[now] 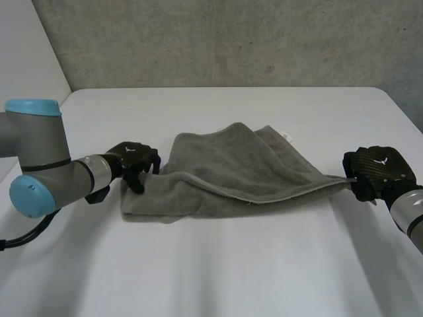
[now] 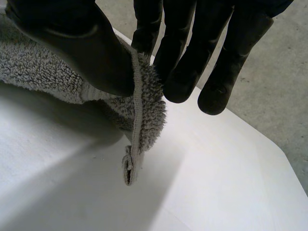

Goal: Fold the towel.

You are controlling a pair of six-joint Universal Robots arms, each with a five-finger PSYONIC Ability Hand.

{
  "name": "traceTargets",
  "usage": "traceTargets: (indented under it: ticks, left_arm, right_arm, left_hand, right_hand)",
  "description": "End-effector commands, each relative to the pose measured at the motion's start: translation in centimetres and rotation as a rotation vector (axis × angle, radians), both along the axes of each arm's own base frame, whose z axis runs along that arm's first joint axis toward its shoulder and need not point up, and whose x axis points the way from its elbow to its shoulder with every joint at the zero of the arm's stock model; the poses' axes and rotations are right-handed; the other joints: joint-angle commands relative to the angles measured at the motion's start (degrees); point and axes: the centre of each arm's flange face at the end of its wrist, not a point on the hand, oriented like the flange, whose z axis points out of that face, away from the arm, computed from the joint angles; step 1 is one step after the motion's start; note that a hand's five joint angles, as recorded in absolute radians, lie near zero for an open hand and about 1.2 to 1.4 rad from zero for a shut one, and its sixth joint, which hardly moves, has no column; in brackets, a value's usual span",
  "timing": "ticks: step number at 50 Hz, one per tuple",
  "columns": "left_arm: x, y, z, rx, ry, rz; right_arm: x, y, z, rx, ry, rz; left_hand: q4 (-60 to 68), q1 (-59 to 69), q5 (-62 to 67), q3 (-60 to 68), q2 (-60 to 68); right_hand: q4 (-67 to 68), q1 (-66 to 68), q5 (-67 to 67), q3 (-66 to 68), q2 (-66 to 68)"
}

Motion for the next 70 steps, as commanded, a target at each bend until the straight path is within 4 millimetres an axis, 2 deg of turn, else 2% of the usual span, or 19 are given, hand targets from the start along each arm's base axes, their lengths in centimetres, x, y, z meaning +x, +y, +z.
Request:
traceTargets:
  ticks: [1, 9, 16, 20, 23, 24, 25, 26, 27, 28, 29, 30, 31, 32, 34, 38, 53, 62, 70]
  left_arm:
    - [0.1, 0.3, 0.0, 0.011, -0.01, -0.002]
    - [0.7, 0.6, 0.9, -0.02, -0.044, 0.014]
    - [1.1, 1.4, 2.1, -0.052, -0.062, 0.037]
    - [1.1, 0.9, 4.5, -0.148, -0.046, 0.053]
    - [1.1, 0.3, 6.1, -0.222, -0.032, 0.066]
    - [1.0, -1.1, 9.2, -0.36, 0.002, 0.109]
    - [1.2, -2.2, 12.0, -0.484, 0.032, 0.164]
    - [1.2, -2.2, 12.0, -0.486, 0.033, 0.164]
    - [1.0, -2.7, 14.8, -0.59, 0.08, 0.221]
    - [1.2, -2.9, 17.9, -0.688, 0.148, 0.289]
    - [1.2, -2.9, 17.9, -0.689, 0.149, 0.289]
    - [1.4, -2.7, 21.1, -0.781, 0.234, 0.35]
    - [1.7, -2.2, 24.1, -0.859, 0.323, 0.398]
    - [1.7, -2.2, 24.1, -0.86, 0.324, 0.399]
    - [2.0, -0.2, 28.5, -0.96, 0.472, 0.436]
    - [2.1, 2.5, 31.3, -1.005, 0.55, 0.419]
    - [4.0, 10.3, 30.4, -0.93, 0.498, 0.381]
    - [4.1, 9.8, 27.0, -0.81, 0.427, 0.381]
    - [3.4, 6.5, 23.3, -0.716, 0.342, 0.393]
  right_arm:
    - [0.0, 0.1, 0.0, 0.0, 0.0, 0.0]
    - [0.0, 0.2, 0.1, -0.001, 0.0, 0.001]
    - [0.0, 0.2, 0.8, -0.024, 0.0, 0.002]
    - [0.1, -0.2, 2.3, -0.078, 0.0, 0.003]
    - [0.4, -1.2, 5.3, -0.191, -0.002, 0.012]
    - [1.0, -1.7, 7.5, -0.267, -0.011, 0.022]
    - [1.0, -1.7, 7.6, -0.268, -0.011, 0.022]
    - [1.5, -2.3, 10.4, -0.374, -0.029, 0.033]
    - [2.3, -2.8, 13.3, -0.499, -0.058, 0.05]
    - [2.3, -2.8, 13.4, -0.5, -0.058, 0.051]
    - [2.8, -3.1, 16.3, -0.637, -0.101, 0.049]
    - [3.1, -3.2, 19.5, -0.786, -0.148, 0.033]
    - [3.1, -3.2, 19.5, -0.787, -0.148, 0.032]
    - [3.1, -2.7, 22.6, -0.912, -0.203, 0.008]
    - [2.6, -1.0, 27.2, -1.052, -0.266, -0.049]
    - [2.2, 0.6, 29.9, -1.066, -0.27, -0.057]
    - [3.0, 5.1, 30.4, -0.509, -0.087, 0.156]
    - [3.3, 4.1, 27.6, -0.361, 0.035, 0.163]
    - [4.2, 1.0, 23.9, -0.222, 0.055, 0.182]
  left_hand:
    - [11.35, 11.69, 11.51, 11.34, 11.35]
    - [33.0, 33.35, 33.17, 32.99, 33.0]
    - [33.06, 33.4, 33.22, 33.05, 33.05]
    - [33.06, 33.4, 33.22, 33.05, 33.05]
    - [33.06, 33.4, 33.22, 33.05, 33.05]
    - [33.06, 33.4, 33.22, 33.05, 33.05]
    - [33.06, 33.4, 33.22, 33.05, 33.05]
    - [33.06, 33.4, 33.22, 33.05, 33.05]
    - [33.06, 33.4, 33.22, 33.05, 33.05]
    - [33.06, 33.4, 33.22, 33.05, 33.05]
    - [33.06, 33.4, 33.22, 33.05, 33.05]
    - [33.06, 33.4, 33.22, 33.05, 33.05]
    - [33.06, 33.4, 33.22, 33.05, 33.05]
    - [33.06, 33.4, 33.22, 33.05, 33.05]
    - [33.06, 33.4, 33.22, 33.05, 33.05]
    - [33.06, 33.4, 33.22, 33.05, 33.05]
    - [33.06, 33.4, 33.22, 33.05, 33.05]
    - [33.06, 33.4, 33.22, 33.05, 33.05]
    - [33.06, 33.4, 33.22, 33.05, 33.05]
  right_hand:
    - [3.32, 3.23, 3.05, 3.31, 3.46]
    - [3.32, 3.23, 3.05, 3.31, 3.46]
    - [3.32, 3.23, 3.05, 3.31, 3.46]
    - [3.32, 3.23, 3.05, 3.31, 3.46]
    - [3.32, 3.23, 3.05, 3.31, 3.46]
    - [3.32, 3.23, 3.05, 3.31, 3.46]
    - [3.32, 3.23, 3.05, 3.31, 3.46]
    - [3.32, 3.23, 3.05, 3.31, 3.46]
    - [3.32, 3.23, 3.05, 3.31, 3.46]
    - [3.32, 3.23, 3.05, 3.31, 3.46]
    - [3.32, 3.23, 3.05, 3.31, 3.46]
    - [3.32, 3.23, 3.05, 3.31, 3.46]
    - [3.32, 3.23, 3.05, 3.31, 3.46]
    - [3.32, 3.23, 3.05, 3.31, 3.46]
    - [3.32, 3.23, 3.05, 3.31, 3.46]
    - [3.32, 3.23, 3.05, 3.31, 3.46]
    - [3.32, 3.23, 3.05, 3.31, 3.46]
    - [3.32, 3.23, 3.05, 3.31, 3.46]
    - [3.32, 3.23, 3.05, 3.31, 3.46]
